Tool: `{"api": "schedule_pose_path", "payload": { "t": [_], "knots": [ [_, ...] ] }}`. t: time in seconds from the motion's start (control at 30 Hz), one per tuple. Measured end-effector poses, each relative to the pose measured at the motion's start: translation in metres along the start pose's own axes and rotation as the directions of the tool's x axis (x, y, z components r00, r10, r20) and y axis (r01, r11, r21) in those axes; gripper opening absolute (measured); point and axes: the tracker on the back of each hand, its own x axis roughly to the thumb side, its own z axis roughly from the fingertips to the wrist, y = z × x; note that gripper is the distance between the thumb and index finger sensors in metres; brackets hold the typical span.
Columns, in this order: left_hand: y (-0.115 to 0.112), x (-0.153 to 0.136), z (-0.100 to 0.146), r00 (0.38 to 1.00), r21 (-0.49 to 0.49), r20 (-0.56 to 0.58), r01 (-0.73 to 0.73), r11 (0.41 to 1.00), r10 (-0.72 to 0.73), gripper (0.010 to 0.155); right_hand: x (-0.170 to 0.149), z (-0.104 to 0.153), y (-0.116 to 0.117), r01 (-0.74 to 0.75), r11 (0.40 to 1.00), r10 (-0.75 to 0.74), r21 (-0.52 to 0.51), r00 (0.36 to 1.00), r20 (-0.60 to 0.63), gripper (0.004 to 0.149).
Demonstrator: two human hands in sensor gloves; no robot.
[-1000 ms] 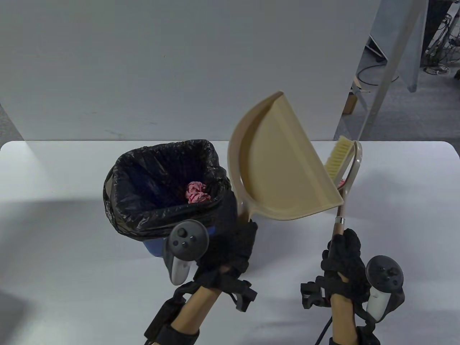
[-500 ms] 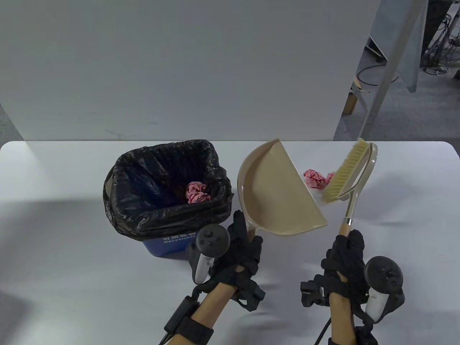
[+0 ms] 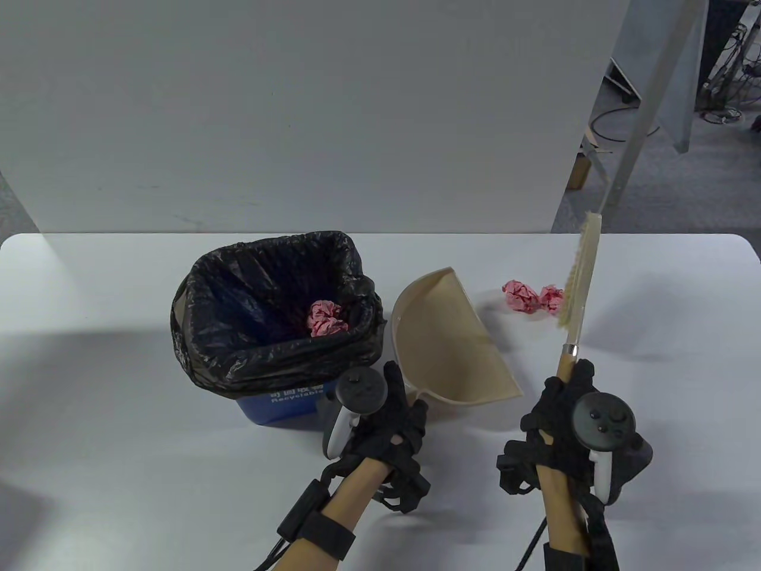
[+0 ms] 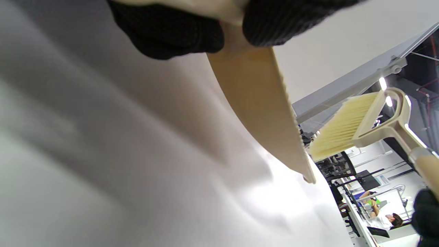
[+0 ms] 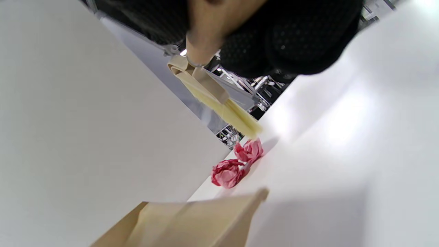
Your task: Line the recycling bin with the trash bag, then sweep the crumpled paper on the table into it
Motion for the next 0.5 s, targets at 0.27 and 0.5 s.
{"api": "schedule_pose_path", "payload": {
  "t": [0.27, 0.5],
  "knots": [
    [-0.008, -0.008, -0.010, 0.998, -0.059, -0.062, 0.027, 0.998, -0.031, 0.082, -0.013, -0.032, 0.025, -0.370, 0.929, 0.371, -0.022, 0.927, 0.048, 0.059],
    [-0.013, -0.016, -0.013, 0.994, -0.094, -0.110, 0.014, 0.995, -0.024, 0.082, -0.016, -0.027, 0.033, -0.474, 0.881, 0.471, 0.003, 0.876, 0.101, 0.058]
  ]
}}
